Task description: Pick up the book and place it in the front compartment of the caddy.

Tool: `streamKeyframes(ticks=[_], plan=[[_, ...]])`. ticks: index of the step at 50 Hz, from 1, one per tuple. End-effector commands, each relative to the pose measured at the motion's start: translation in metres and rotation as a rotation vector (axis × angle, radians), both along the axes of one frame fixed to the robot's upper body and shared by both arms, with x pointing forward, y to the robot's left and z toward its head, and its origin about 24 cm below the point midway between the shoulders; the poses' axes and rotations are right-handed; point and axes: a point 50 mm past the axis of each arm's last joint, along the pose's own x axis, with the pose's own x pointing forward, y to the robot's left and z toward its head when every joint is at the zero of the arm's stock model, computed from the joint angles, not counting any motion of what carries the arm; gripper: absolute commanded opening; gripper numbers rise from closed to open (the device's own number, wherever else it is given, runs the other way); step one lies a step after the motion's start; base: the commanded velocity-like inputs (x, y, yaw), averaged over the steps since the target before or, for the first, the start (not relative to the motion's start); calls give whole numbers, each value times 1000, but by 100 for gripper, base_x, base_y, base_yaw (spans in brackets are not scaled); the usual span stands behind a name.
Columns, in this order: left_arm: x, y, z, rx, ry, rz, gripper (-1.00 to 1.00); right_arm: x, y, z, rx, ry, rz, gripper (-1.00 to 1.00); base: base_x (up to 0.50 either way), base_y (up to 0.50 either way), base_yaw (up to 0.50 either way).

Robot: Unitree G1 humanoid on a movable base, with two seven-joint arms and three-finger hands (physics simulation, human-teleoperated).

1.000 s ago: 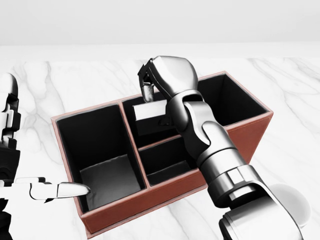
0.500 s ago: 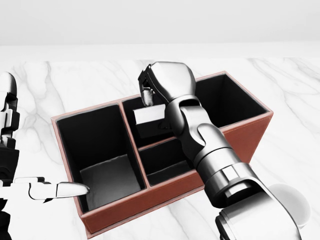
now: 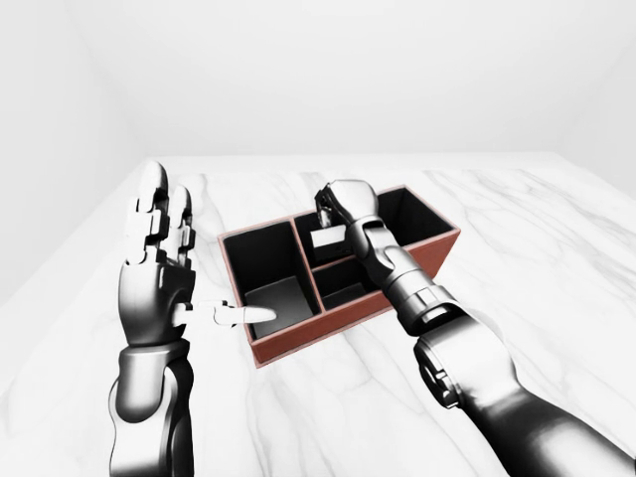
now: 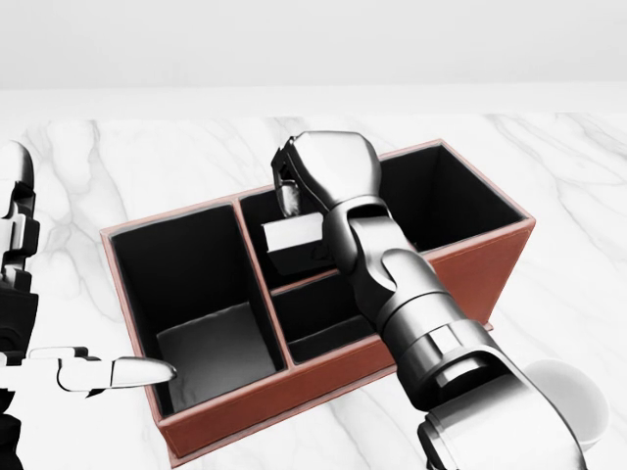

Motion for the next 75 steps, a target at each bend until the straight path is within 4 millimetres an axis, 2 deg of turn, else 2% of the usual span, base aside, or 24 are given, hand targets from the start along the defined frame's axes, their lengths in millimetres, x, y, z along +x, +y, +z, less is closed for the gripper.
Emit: streamKeyframes(ticks=[1, 14, 35, 75], plan=[[0, 0, -1, 0, 6, -1, 100, 1, 3, 11, 20, -55, 1, -100, 0, 0, 0], [-1, 0, 1, 1, -4, -2, 100, -2, 10, 12, 28, -60, 18, -100, 0, 0, 0], [0, -1, 0, 2, 2, -4, 100, -2, 10, 9, 17, -67, 14, -100, 0, 0, 0], [-1, -2, -1, 5, 5, -7, 100, -6, 8, -10, -25, -65, -1, -100, 0, 0, 0]])
